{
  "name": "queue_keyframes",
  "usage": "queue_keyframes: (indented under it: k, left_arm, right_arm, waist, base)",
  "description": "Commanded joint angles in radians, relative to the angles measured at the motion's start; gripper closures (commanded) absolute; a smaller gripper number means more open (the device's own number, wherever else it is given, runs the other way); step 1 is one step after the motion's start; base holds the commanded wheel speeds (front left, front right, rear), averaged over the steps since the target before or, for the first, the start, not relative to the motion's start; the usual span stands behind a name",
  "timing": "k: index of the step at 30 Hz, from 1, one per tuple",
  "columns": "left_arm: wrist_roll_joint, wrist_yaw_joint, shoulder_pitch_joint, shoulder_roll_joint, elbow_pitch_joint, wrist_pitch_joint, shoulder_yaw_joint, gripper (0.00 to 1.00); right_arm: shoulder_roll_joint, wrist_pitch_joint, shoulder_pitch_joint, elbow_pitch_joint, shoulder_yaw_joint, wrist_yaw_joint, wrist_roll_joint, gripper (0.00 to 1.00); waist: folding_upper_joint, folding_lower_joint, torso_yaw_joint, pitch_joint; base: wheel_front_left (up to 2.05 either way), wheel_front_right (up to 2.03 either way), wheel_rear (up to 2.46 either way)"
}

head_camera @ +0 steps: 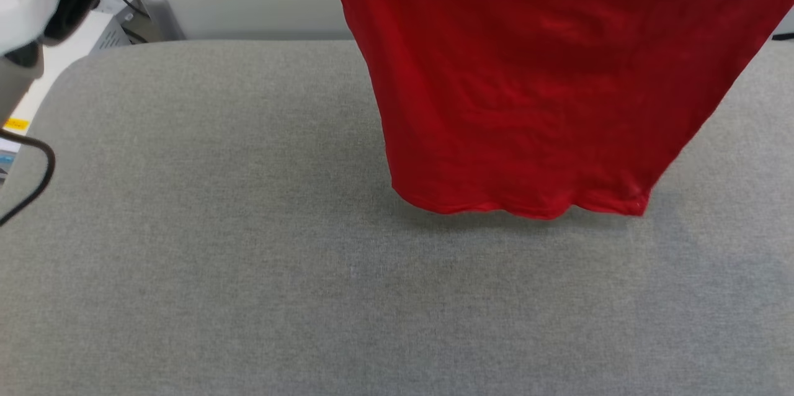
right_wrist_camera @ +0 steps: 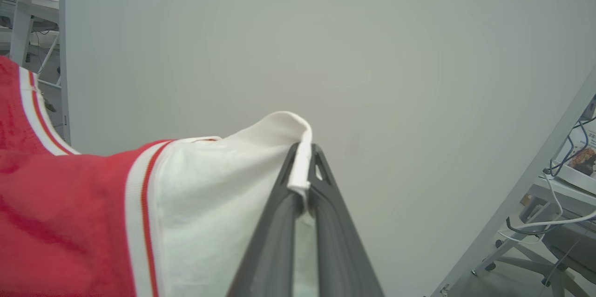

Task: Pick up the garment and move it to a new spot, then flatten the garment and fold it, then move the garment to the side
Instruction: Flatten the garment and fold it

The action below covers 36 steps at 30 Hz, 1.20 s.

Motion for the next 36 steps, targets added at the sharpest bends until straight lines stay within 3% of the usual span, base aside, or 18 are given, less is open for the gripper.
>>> queue_keyframes:
  k: [1, 11, 16, 22, 29, 36]
  left_arm:
    - [0.006, -0.005, -0.033, -0.012, 0.012, 0.006, 0.005, 1.00]
    - [0.052, -0.029, -0.225, -0.095, 0.155, 0.024, 0.022, 1.00]
    - [0.097, -0.040, -0.353, -0.142, 0.273, 0.000, 0.035, 1.00]
    - [0.140, -0.024, -0.469, -0.179, 0.347, -0.048, 0.056, 1.00]
    - [0.156, -0.002, -0.536, -0.163, 0.338, -0.056, 0.081, 1.00]
    - [0.130, -0.011, -0.495, -0.129, 0.334, -0.071, 0.089, 1.00]
  right_arm:
    - [0.010, 0.007, -0.033, 0.003, -0.002, -0.001, -0.012, 1.00]
    - [0.074, 0.049, -0.314, 0.129, 0.056, -0.001, -0.064, 1.00]
    - [0.136, 0.020, -0.508, 0.244, 0.107, -0.001, -0.116, 1.00]
    - [0.206, -0.050, -0.710, 0.413, 0.134, -0.001, -0.163, 1.00]
    - [0.274, -0.142, -0.866, 0.570, 0.158, -0.001, -0.195, 1.00]
    - [0.319, -0.189, -0.887, 0.652, 0.233, -0.001, -0.181, 1.00]
  waist:
    - [-0.0001, 0.0001, -0.001, 0.034]
    - [-0.0001, 0.0001, -0.012, 0.246]
    - [-0.0001, 0.0001, -0.025, 0.354]
    - [-0.0001, 0.0001, -0.034, 0.442]
    - [-0.0001, 0.0001, -0.047, 0.496]
    - [-0.0001, 0.0001, -0.046, 0.526]
  base:
    - [0.00, 0.00, 0.00]
    - [0.00, 0.00, 0.00]
    - [0.00, 0.00, 0.00]
    - [0.00, 0.00, 0.00]
    - [0.00, 0.00, 0.00]
    - [0.00, 0.00, 0.00]
